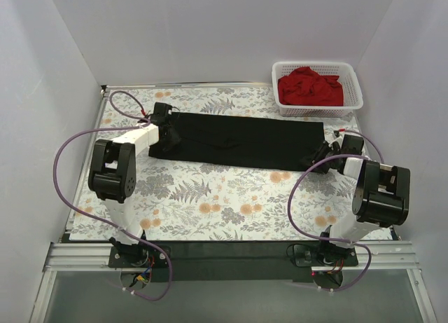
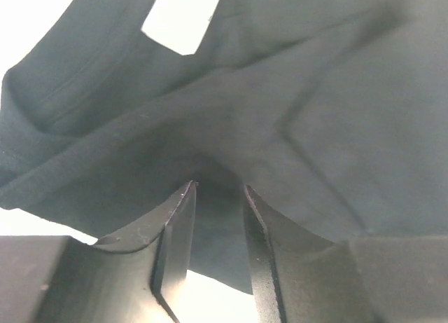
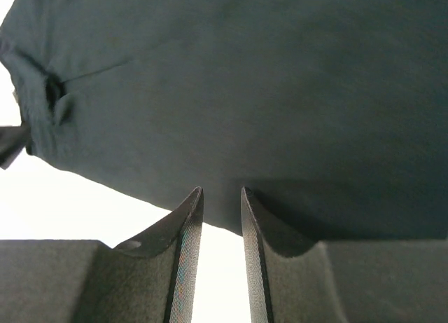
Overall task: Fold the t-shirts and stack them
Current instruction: Fold the tshirt
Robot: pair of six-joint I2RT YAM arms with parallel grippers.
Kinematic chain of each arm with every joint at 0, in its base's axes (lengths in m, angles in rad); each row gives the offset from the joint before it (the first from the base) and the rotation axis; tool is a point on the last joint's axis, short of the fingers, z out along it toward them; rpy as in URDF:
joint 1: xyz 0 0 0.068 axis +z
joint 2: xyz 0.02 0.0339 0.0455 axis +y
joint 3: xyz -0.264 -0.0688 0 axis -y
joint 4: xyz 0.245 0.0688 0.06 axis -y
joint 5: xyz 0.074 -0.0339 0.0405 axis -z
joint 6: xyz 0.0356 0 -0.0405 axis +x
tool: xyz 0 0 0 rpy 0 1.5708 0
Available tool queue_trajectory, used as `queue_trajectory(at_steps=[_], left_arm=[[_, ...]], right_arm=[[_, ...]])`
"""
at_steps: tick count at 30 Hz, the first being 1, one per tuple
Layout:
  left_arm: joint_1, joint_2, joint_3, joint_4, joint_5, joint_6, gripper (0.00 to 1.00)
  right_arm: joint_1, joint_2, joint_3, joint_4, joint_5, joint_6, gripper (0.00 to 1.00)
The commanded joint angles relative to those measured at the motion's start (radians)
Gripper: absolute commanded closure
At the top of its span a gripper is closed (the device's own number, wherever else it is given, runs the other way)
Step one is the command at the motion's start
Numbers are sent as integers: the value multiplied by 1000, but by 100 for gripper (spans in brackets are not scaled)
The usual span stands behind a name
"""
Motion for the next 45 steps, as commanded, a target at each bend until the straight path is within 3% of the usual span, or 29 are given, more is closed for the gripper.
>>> queue_trajectory(at_steps=[1, 9, 14, 17, 23, 25, 27, 31, 35, 45], left_arm=[[26, 18, -10, 0, -5, -28, 69], [64, 101, -21, -12, 29, -61, 70], [92, 146, 57, -35, 19, -31, 70], [116, 189, 138, -58, 18, -6, 69], [144, 305, 338, -71, 7, 119, 64], [146, 299, 377, -78, 9, 149, 59], [146, 258, 362, -69, 15, 149, 57], [146, 93, 263, -13, -16, 138, 53], [150, 46, 200, -8, -85, 100, 52], [192, 172, 278, 1, -132, 95, 57]], right_arm=[[-57, -30, -70, 41, 24, 21, 70], [-192, -64, -210, 61, 37, 57, 70], [-194, -153, -256, 20, 35, 41, 66], [-147, -217, -249, -82, 73, -27, 66], [67, -416, -229, -301, 188, -91, 65], [168, -498, -166, -362, 245, -131, 65], [191, -513, -134, -376, 254, -165, 64], [251, -469, -51, -386, 241, -222, 64], [343, -351, 20, -393, 267, -246, 65], [429, -188, 101, -378, 320, -283, 66]])
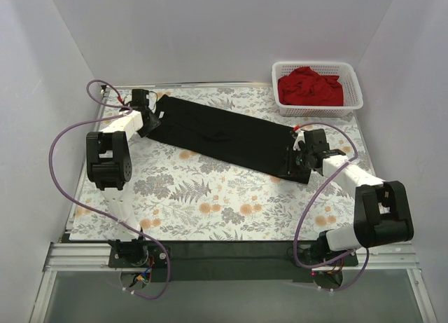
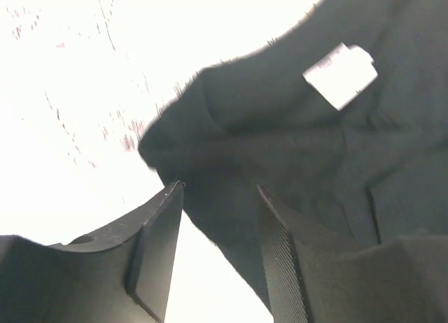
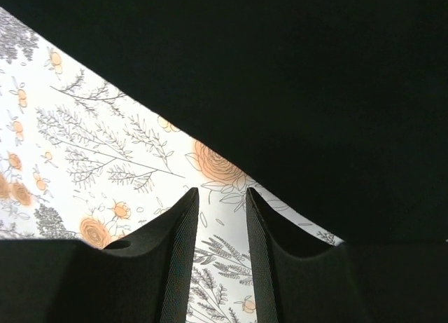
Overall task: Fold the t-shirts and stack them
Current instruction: Fold the tshirt
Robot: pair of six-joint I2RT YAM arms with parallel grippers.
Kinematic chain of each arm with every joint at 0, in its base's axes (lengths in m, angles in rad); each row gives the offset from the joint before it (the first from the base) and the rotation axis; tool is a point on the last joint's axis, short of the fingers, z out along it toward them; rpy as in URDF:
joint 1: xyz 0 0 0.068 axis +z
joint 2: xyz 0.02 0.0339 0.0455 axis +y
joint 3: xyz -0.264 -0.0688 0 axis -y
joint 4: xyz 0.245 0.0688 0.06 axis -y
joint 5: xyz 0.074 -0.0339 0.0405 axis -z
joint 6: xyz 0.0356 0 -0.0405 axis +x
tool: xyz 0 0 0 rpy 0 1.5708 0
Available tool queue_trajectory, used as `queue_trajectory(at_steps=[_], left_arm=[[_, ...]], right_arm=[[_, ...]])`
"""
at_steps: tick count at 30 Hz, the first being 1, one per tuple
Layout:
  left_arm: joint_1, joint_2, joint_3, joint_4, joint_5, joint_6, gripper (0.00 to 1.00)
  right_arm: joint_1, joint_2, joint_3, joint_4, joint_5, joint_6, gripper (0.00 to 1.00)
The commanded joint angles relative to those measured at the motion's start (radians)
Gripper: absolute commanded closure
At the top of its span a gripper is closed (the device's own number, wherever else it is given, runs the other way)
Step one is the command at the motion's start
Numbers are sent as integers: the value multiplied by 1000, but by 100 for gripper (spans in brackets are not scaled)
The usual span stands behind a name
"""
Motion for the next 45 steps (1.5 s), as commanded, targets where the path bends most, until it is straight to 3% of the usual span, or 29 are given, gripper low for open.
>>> queue_trajectory(at_steps=[1, 7, 16, 19, 25, 27, 33, 35, 38, 41, 45], left_arm=[[12, 43, 62, 17, -43, -2, 57], [56, 145, 162, 17, -70, 13, 61], [93, 266, 288, 2, -60, 73, 62], [93, 313, 349, -15, -55, 102, 62], [94, 410, 464, -60, -67, 150, 61], [94, 421, 480, -72, -67, 153, 61], [96, 312, 405, -32, -44, 124, 53], [93, 246, 386, -31, -38, 107, 48], [94, 135, 334, -31, -17, 73, 30], [94, 32, 284, -38, 12, 53, 20], [94, -100, 141, -47, 44, 33, 18]], right_arm=[[10, 35, 42, -3, 27, -29, 66], [16, 72, -10, -27, 44, -37, 66], [34, 130, -47, -178, -65, -34, 66], [92, 142, -33, -234, -100, -35, 66], [364, 161, 8, -265, -180, 45, 66], [444, 141, 63, -273, -123, 69, 66], [422, 91, 226, -320, 122, -29, 66], [384, 118, 281, -322, 139, -55, 66], [331, 160, 324, -317, 165, -104, 66], [281, 220, 343, -307, 184, -147, 65], [272, 286, 341, -290, 156, -176, 66]])
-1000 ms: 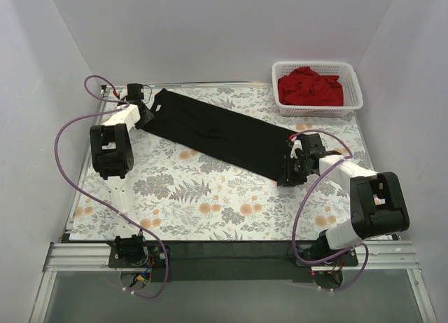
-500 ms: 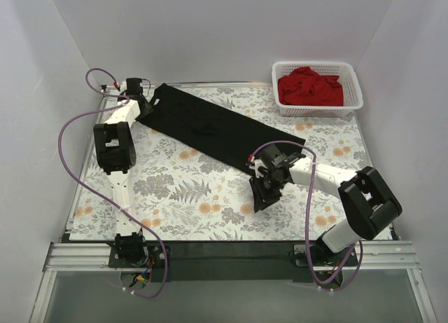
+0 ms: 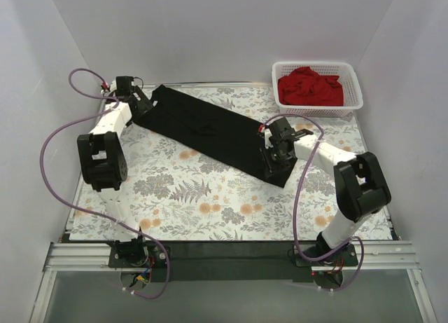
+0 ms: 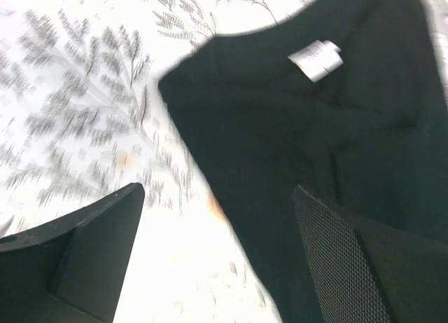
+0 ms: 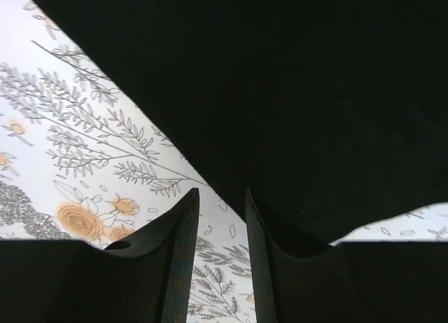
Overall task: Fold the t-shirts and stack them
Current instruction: Fold the tshirt
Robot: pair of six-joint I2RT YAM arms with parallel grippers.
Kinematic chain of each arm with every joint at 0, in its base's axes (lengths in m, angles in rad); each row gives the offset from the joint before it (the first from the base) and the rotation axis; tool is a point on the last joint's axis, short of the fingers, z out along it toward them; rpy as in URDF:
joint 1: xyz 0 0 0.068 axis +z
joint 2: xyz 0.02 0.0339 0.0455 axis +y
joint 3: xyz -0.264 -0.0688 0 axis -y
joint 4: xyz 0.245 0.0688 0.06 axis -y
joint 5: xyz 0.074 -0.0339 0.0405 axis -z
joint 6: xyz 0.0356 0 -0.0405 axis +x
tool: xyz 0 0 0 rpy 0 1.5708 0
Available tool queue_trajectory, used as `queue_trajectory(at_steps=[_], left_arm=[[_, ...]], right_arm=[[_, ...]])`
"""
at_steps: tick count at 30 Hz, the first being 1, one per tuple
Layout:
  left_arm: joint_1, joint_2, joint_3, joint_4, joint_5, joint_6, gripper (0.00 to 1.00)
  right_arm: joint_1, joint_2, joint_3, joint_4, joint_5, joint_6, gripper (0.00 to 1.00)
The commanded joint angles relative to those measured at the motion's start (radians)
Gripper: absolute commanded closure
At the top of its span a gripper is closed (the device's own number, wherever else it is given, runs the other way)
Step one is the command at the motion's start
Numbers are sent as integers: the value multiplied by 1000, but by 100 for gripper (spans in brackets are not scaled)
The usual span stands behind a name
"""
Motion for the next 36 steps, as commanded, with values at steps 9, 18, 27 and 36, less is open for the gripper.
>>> queue_trajectory(at_steps=[9, 18, 27, 36], left_arm=[[6, -393, -330, -25, 111, -34, 18], [3, -387, -339, -45, 157, -22, 18], [-37, -347, -315, -54, 171, -23, 18], [-91, -376, -347, -37, 153, -42, 18]], right_arm=[[131, 79, -55, -10, -124, 51, 65], [481, 158, 107, -43, -302, 204, 65], [573, 234, 400, -129, -72, 125, 66], [257, 134, 169, -110, 88, -10, 66]])
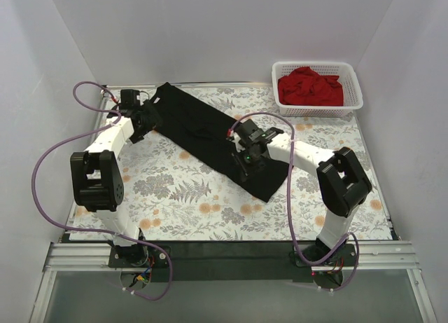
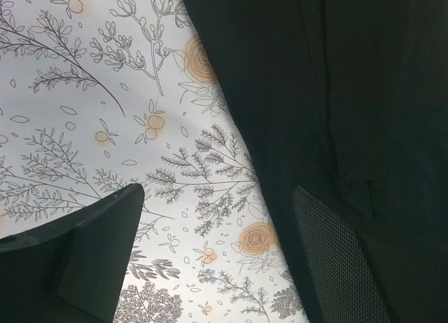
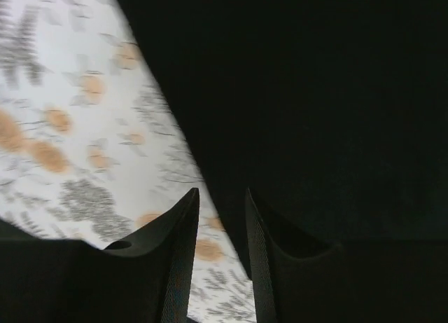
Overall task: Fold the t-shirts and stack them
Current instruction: Fold the tshirt
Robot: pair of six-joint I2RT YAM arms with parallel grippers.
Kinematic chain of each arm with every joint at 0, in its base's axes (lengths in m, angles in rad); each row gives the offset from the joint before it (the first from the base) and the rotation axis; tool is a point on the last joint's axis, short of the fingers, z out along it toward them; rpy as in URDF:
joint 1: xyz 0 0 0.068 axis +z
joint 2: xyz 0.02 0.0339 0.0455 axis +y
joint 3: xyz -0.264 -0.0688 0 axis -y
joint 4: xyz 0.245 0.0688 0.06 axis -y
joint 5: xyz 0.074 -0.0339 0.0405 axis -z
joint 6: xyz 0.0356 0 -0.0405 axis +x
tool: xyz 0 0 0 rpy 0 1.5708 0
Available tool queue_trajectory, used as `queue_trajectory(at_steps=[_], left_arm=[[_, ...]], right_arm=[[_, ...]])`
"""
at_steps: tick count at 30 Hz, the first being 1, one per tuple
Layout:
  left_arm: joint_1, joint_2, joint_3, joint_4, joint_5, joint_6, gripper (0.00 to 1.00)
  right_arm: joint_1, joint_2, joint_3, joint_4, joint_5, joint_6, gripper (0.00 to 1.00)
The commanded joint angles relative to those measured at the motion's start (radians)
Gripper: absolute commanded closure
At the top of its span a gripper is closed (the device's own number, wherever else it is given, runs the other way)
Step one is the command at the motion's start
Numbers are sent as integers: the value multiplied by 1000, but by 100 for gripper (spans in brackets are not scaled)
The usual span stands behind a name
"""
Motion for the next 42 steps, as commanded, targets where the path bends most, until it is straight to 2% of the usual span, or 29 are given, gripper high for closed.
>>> queue_trajectory(at_steps=[1, 5, 9, 12, 16, 21, 25, 28, 30, 35, 38, 42], left_arm=[[-36, -45, -9, 10, -6, -15, 18], [-59, -35, -4, 20, -12, -14, 18], [-76, -24, -3, 20, -24, -20, 18], [-78, -12, -1, 21, -27, -19, 18], [-78, 10, 11, 21, -38, -16, 18], [-78, 41, 28, 20, -43, -8, 18], [-79, 71, 49, 18, -55, 10, 18], [-79, 109, 92, 18, -40, 30, 18], [-90, 129, 112, 20, -38, 44, 18], [-133, 206, 189, 26, -49, 78, 19], [-174, 251, 226, 23, -66, 80, 24], [-193, 310, 246, 27, -84, 58, 28]], right_arm=[[-52, -12, -58, -15, 79, -79, 66], [-75, 26, -87, -3, 69, -96, 65], [-69, 51, -130, -9, -19, -86, 65], [-32, 45, -171, -30, -85, -63, 65], [113, 61, -159, -64, -182, -11, 65], [308, 184, 37, -58, -332, 51, 65], [362, 296, 229, -64, -374, 43, 65], [358, 296, 304, -70, -318, 36, 65], [338, 240, 300, -68, -271, 35, 65], [254, 72, 133, -64, -65, 40, 64], [168, -50, 4, -58, -12, 43, 64], [54, -219, -124, -44, 62, 52, 50]])
